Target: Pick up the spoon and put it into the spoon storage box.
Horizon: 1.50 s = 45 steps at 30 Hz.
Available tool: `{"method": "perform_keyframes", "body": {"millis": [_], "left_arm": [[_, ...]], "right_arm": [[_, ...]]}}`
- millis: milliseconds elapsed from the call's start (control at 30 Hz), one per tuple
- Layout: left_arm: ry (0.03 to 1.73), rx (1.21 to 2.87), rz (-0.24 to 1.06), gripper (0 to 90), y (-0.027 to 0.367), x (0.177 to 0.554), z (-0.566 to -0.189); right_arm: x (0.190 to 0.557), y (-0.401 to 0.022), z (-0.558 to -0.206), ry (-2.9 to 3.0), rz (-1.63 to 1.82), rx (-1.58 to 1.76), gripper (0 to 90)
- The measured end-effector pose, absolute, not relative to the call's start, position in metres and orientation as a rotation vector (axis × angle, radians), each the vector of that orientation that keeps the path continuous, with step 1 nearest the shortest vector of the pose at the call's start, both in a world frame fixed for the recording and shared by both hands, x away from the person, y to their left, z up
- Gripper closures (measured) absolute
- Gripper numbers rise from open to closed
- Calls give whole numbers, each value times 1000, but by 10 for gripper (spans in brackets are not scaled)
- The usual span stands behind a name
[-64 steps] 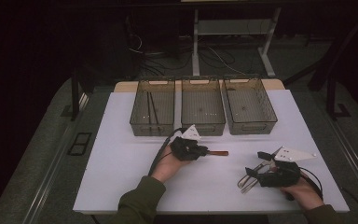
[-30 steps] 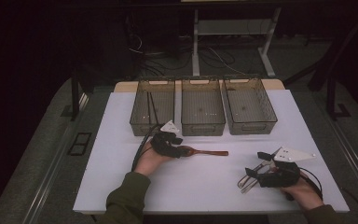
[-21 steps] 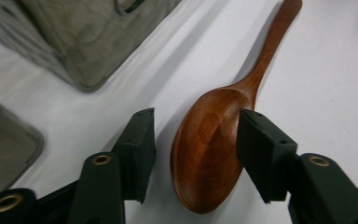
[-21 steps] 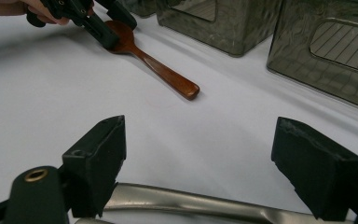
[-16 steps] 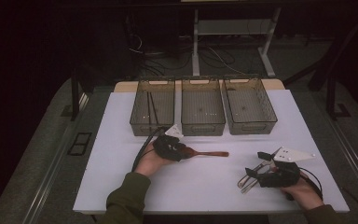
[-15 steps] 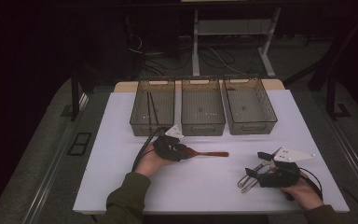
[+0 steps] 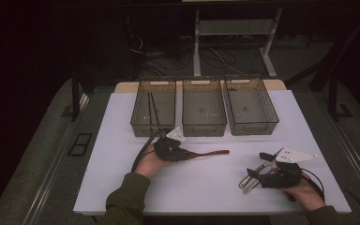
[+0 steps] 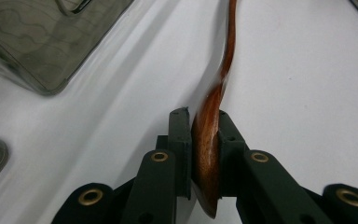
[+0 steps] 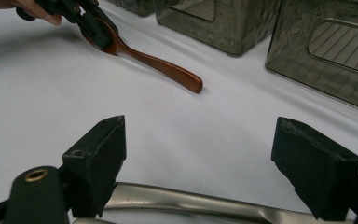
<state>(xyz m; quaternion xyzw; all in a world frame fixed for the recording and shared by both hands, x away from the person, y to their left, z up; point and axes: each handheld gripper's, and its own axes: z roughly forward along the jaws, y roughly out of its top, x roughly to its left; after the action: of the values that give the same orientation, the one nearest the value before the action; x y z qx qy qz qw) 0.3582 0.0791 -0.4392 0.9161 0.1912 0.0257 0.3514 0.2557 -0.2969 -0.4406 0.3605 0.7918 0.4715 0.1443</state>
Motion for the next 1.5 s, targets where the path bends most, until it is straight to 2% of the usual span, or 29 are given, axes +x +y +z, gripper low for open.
{"method": "perform_keyframes", "body": {"millis": [733,1200,1500], "left_arm": [[511,2262,62,796,89,356,-412],[546,2205,143,796,94,359,-381],[551,2185,203,796,89,376,-359]], "right_arm": [[256,-297,-440,2280,1364,1037,172],[256,-296,-441,2283,1363,1033,172],[256,-296,-441,2284,1361,1041,172]]}}
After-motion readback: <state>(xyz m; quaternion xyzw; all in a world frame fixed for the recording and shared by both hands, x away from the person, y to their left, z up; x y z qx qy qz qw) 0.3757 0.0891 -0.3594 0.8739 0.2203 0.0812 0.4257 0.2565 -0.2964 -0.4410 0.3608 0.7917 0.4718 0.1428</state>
